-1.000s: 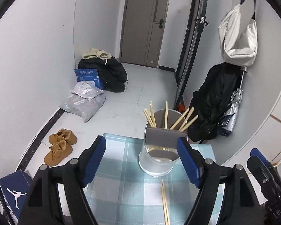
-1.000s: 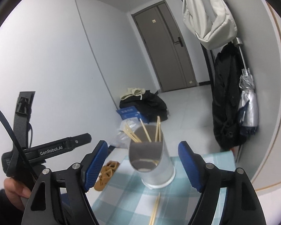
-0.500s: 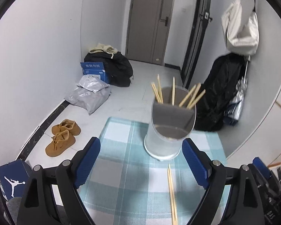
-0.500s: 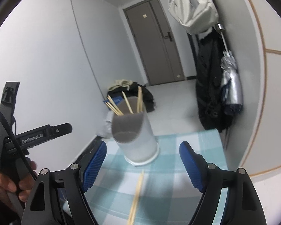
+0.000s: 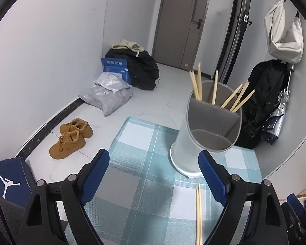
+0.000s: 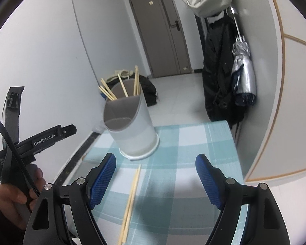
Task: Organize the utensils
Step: 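Move both open tools back down to the last chopsticks on the cloth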
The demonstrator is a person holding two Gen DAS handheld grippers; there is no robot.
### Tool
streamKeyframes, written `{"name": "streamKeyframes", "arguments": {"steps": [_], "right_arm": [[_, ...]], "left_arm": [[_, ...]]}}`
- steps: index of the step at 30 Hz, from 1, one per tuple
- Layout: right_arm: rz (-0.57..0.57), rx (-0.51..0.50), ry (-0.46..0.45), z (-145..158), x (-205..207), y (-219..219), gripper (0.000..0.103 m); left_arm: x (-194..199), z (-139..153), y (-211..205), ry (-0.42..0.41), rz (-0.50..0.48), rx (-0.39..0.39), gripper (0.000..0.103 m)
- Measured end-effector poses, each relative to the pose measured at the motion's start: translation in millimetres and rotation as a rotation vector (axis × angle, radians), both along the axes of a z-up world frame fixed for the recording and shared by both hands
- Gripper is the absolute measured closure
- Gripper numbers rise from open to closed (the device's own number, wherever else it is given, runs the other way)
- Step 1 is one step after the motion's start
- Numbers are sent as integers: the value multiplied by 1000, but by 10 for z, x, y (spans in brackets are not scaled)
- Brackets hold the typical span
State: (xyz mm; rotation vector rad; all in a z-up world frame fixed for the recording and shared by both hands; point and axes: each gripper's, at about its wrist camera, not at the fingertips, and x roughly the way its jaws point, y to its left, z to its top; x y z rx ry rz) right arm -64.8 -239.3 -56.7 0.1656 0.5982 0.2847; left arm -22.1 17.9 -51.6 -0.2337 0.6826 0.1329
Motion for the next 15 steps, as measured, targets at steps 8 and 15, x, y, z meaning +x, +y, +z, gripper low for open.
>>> {"name": "streamKeyframes", "arguments": {"steps": [8,15], "right_arm": [[-6,-74,105,-291,211,179,23],[36,-151,247,-599,489,447,24]], "left_arm": [[69,-99,83,34,-55,-43,16],[246,-163,303,26,-25,-47,16]]}}
